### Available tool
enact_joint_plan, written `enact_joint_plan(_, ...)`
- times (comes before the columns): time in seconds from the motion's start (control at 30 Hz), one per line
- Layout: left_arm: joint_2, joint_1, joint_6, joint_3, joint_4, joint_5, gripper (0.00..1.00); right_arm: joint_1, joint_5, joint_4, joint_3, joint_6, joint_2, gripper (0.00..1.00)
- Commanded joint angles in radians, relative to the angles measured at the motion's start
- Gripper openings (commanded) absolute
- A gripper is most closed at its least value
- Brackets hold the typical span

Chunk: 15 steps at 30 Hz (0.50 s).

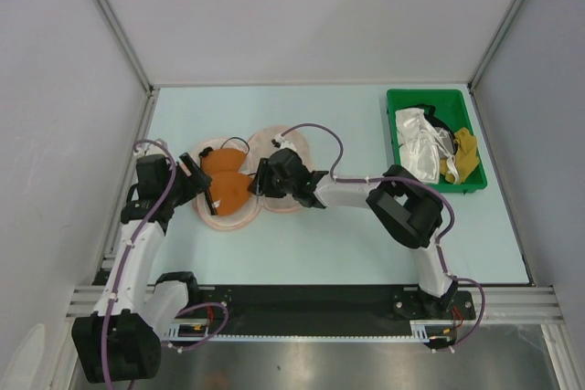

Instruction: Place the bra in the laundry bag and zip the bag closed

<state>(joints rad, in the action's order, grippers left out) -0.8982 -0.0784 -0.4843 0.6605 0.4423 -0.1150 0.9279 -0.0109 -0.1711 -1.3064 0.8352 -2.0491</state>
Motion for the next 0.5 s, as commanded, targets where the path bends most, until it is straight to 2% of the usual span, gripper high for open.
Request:
enact_joint_plan(0.0, 0.019, 0.005, 0.027, 0.051, 0.01, 0.04, 0.79, -0.017, 0.051, -0.08, -0.054, -0.018, -0.028, 0.46)
enact_joint_plan(0.1, -0.001, 0.003, 0.026, 0.063, 0.009, 0.017, 0.8, -0.021, 0.097, -0.088, -0.085, -0.031, -0.051, 0.41)
enact_joint_plan(0.17, -0.024, 0.005, 0.024, 0.068, 0.009, -0.006, 0.8, -0.026, 0.123, -0.09, -0.094, -0.033, -0.057, 0.33)
enact_joint_plan(0.3, -0.042, 0.005, 0.045, 0.082, 0.021, -0.025, 0.8, -0.041, 0.164, -0.102, -0.091, -0.03, -0.059, 0.25)
enact_joint_plan(0.43, -0.064, 0.005, 0.078, 0.113, 0.042, -0.061, 0.8, -0.057, 0.219, -0.122, -0.044, -0.004, -0.037, 0.01)
enact_joint_plan(0.47, -0.068, 0.003, 0.09, 0.117, 0.042, -0.075, 0.8, -0.061, 0.232, -0.129, -0.03, 0.004, -0.026, 0.0)
